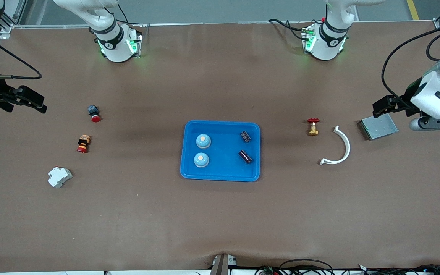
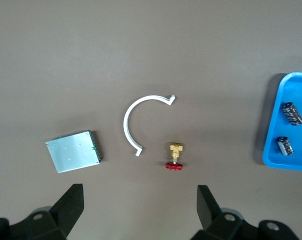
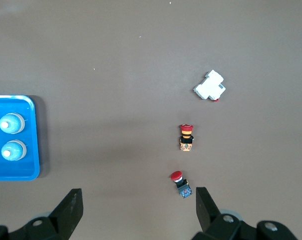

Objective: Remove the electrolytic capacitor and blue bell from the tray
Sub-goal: 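Raise both grippers from rest and swing them toward the blue tray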

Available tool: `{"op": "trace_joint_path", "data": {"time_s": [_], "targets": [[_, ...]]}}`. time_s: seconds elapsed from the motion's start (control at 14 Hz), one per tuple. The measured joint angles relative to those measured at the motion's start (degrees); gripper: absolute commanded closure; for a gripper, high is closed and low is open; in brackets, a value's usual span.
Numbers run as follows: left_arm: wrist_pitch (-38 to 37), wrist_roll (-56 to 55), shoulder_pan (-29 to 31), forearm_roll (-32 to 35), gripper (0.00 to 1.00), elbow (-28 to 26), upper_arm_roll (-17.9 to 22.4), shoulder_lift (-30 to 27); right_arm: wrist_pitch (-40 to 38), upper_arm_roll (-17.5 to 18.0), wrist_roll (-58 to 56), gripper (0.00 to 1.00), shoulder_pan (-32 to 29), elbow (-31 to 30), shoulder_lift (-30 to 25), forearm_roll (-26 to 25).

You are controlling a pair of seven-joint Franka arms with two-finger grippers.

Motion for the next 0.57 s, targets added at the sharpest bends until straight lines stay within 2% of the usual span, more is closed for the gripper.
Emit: {"op": "trace_joint_path", "data": {"time_s": [0.21, 0.57], "targets": [[2.2, -4.2, -1.1, -4.6, 0.0, 0.3, -0.2, 2.7, 0.0, 0.0, 3.0, 0.0, 1.8, -0.8, 0.0, 0.1], [5.8, -23.8, -7.0, -5.9, 0.0, 5.0, -0.5, 10.4, 3.9, 0.1, 8.6, 0.0, 7.5, -4.5, 0.0, 0.2]]}}
